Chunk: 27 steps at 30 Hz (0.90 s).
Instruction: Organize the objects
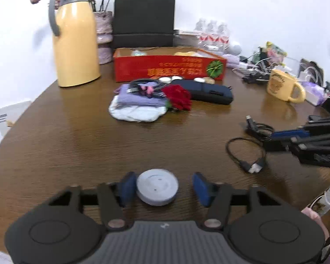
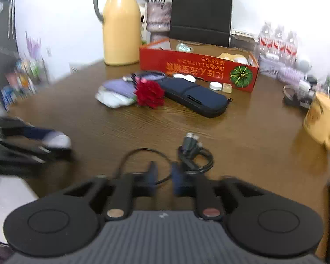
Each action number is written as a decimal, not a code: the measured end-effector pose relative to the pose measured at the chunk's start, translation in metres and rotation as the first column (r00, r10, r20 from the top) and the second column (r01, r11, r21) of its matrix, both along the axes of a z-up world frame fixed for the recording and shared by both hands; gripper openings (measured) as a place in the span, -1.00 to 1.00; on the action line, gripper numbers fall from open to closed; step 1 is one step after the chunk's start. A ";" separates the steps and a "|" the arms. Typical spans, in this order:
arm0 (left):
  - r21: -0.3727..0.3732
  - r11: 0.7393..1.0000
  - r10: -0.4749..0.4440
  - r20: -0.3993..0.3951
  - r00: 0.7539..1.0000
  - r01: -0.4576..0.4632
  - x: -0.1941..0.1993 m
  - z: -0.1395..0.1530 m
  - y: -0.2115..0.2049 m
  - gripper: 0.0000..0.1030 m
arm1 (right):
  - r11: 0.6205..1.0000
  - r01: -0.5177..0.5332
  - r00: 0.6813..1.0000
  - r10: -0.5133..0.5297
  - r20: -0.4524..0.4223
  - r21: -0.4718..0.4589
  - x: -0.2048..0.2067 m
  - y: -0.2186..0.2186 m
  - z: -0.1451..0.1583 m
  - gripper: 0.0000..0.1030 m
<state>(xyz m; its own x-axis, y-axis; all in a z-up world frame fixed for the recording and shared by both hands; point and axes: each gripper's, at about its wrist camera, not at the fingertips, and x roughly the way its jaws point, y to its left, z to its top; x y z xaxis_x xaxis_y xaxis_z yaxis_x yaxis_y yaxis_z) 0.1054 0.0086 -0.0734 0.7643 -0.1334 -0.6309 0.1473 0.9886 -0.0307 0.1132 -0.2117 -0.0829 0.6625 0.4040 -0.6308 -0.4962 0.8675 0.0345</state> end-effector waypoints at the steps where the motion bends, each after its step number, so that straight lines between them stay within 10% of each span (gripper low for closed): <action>1: 0.002 1.000 -0.003 0.004 1.000 0.003 0.001 -0.002 -0.002 0.26 | 1.000 -0.007 1.000 0.007 -0.010 0.019 -0.007 -0.001 0.002 0.23; 9: -0.017 0.999 0.043 0.030 0.999 -0.043 -0.007 -0.004 0.006 -0.26 | 0.999 -0.017 1.000 0.018 -0.025 0.049 -0.015 0.035 -0.022 0.67; 16: -0.057 0.996 0.073 0.046 0.996 -0.070 -0.019 -0.005 0.017 -0.27 | 0.999 0.040 0.998 -0.041 0.047 0.019 -0.023 0.044 -0.020 0.32; 20: -0.059 0.997 0.052 0.049 0.997 -0.050 -0.021 -0.004 0.019 -0.27 | 0.996 0.088 0.994 -0.088 0.059 0.009 -0.020 0.043 -0.025 -0.32; 27: -0.092 0.993 0.076 0.073 0.994 -0.069 -0.024 0.000 0.022 -0.28 | 0.997 0.066 0.992 -0.063 0.113 -0.026 -0.019 0.048 -0.018 -0.76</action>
<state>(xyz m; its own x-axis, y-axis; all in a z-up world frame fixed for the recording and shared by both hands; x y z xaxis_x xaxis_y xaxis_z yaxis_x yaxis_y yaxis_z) 0.0817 0.0310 -0.0734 0.8196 -0.1294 -0.5581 0.0809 0.9905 -0.1108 0.0941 -0.1642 -0.1007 0.7536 0.3400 -0.5626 -0.4383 0.8977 -0.0445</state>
